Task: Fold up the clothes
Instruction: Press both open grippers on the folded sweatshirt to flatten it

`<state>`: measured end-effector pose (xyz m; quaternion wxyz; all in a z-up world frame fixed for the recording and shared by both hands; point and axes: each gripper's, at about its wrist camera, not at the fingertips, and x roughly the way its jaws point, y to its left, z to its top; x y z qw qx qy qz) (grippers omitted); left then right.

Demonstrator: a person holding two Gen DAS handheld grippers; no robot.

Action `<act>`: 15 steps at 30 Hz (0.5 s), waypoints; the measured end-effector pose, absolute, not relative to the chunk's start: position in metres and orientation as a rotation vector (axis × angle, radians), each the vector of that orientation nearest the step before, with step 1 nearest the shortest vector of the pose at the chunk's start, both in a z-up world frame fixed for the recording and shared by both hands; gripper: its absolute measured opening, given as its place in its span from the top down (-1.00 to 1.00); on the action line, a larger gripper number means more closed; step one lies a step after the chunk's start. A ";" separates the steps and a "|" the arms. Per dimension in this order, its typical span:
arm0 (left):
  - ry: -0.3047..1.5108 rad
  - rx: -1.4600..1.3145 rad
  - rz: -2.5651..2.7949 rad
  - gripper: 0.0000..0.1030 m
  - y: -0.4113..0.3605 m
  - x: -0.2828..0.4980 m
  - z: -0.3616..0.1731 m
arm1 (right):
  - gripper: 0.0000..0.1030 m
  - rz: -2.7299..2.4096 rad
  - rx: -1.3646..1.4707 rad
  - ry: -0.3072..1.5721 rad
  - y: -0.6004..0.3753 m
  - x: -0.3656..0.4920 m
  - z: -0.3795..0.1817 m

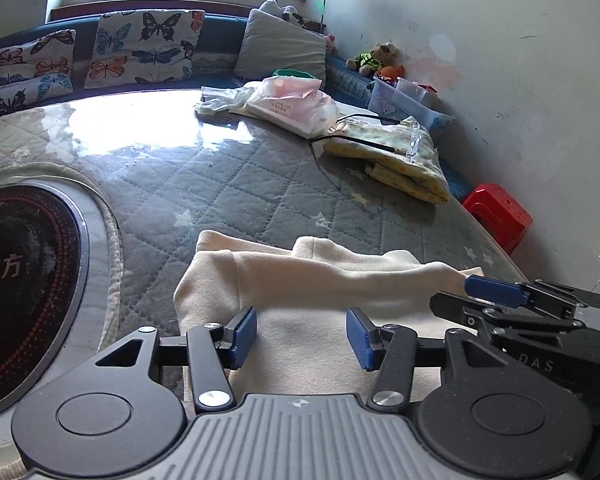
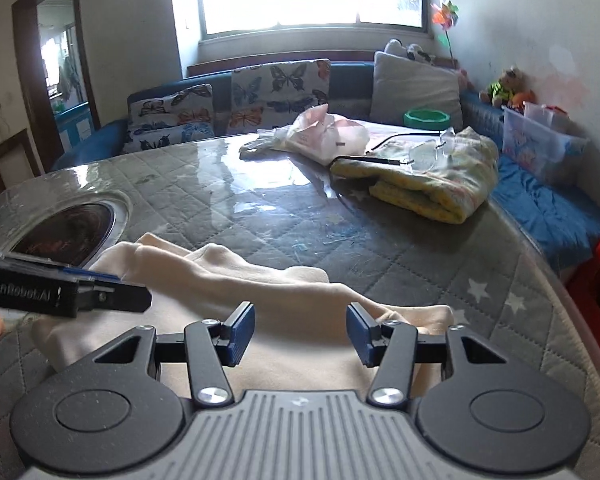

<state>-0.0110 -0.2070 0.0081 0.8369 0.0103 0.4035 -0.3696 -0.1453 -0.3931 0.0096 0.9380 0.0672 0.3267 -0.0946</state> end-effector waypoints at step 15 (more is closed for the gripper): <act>0.821 0.051 -0.758 -0.15 -0.199 -0.021 0.015 | -0.18 -0.178 0.115 0.654 -0.376 -0.155 0.014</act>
